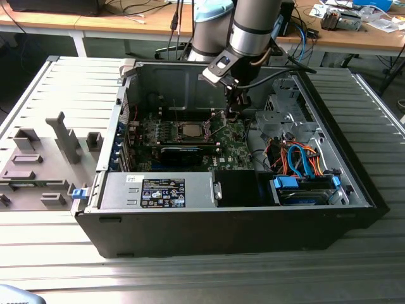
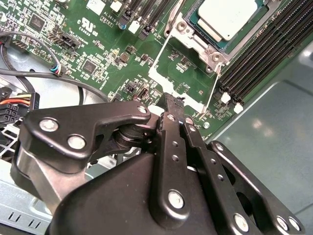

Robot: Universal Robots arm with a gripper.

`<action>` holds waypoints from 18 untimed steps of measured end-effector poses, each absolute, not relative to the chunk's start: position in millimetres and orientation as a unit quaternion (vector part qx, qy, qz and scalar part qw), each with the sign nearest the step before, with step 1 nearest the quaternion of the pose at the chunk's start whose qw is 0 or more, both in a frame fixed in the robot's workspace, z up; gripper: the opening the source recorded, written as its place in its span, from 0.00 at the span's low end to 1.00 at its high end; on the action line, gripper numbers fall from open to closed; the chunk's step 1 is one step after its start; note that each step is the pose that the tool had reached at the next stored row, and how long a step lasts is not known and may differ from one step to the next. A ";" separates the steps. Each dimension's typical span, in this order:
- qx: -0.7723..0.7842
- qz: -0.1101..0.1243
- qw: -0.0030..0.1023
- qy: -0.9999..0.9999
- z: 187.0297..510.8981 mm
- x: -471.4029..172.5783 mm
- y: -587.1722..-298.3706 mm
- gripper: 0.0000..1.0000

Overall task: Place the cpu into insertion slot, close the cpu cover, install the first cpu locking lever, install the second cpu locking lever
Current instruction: 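Close the cpu cover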

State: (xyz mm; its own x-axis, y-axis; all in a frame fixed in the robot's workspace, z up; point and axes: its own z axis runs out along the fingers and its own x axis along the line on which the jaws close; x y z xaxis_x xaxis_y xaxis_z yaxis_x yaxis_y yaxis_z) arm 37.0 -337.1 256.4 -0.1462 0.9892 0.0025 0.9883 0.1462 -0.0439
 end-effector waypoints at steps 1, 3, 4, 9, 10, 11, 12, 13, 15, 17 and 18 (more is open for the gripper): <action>-0.653 0.016 0.015 -0.757 256.4 37.0 -337.1 0.11; -0.653 0.016 0.015 -0.757 256.2 37.3 -337.1 0.11; -0.653 0.016 0.015 -0.757 256.1 37.4 -337.1 0.11; -0.653 0.016 0.015 -0.757 255.7 38.2 -337.0 0.11; -0.653 0.016 0.015 -0.757 255.7 38.4 -337.0 0.11; -0.653 0.016 0.015 -0.757 255.6 38.6 -337.0 0.11; -0.653 0.016 0.015 -0.757 255.5 38.8 -336.9 0.11; -0.653 0.016 0.015 -0.757 255.4 38.9 -336.9 0.11; -0.653 0.016 0.015 -0.757 255.2 39.4 -336.9 0.11; -0.653 0.016 0.015 -0.757 255.0 39.7 -336.9 0.11; -0.653 0.016 0.015 -0.757 254.9 39.8 -336.9 0.11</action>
